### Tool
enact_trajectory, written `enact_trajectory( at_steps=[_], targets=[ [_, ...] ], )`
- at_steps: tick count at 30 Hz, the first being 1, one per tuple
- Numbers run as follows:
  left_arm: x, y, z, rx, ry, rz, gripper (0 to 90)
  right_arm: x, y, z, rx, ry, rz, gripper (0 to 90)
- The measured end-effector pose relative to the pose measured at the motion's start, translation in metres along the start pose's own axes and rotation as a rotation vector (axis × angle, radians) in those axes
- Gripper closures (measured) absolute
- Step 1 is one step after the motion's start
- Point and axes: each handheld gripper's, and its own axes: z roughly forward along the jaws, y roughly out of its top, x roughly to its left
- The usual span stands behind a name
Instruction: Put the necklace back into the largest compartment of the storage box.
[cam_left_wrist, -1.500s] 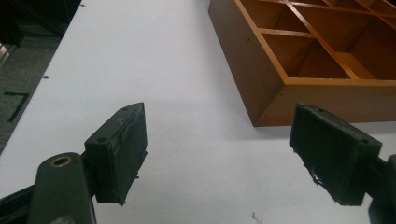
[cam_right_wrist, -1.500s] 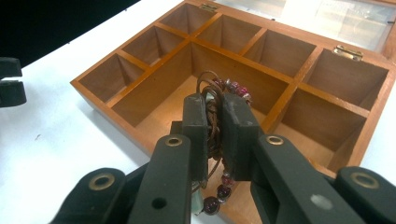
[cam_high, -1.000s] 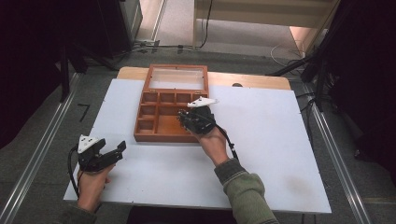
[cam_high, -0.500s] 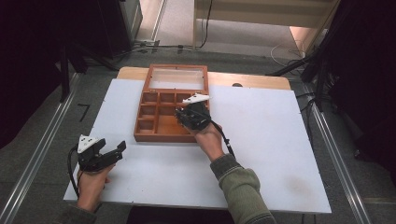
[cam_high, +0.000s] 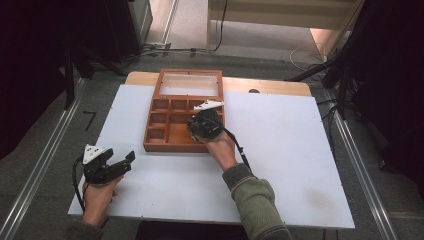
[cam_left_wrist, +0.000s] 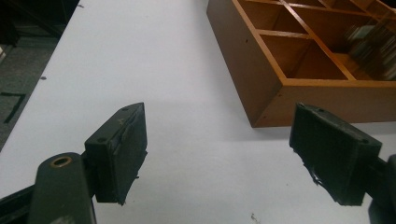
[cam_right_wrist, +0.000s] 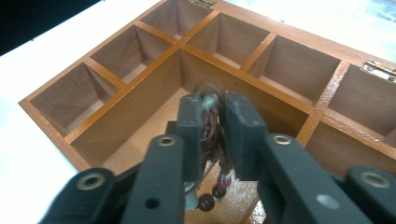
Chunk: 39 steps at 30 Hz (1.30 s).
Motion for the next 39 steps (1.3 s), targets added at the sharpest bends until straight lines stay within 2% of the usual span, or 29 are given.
enact_trajectory(
  at_steps=[11, 19, 31, 39],
  targets=[
    [0.0, 0.0, 0.0, 0.003, 0.002, 0.002, 19.4, -0.002, -0.003, -0.009, -0.004, 0.016, 0.0, 62.8],
    [-0.001, 0.0, 0.001, 0.005, 0.005, 0.005, 19.4, -0.008, -0.016, -0.021, -0.004, 0.02, -0.003, 58.7],
    [-0.001, -0.001, 0.001, 0.007, 0.006, 0.006, 19.4, -0.016, -0.034, -0.044, -0.001, 0.026, 0.008, 45.2],
    [-0.002, -0.001, 0.001, 0.008, 0.007, 0.008, 19.4, -0.022, -0.045, -0.06, -0.007, 0.021, 0.017, 43.3]
  ],
)
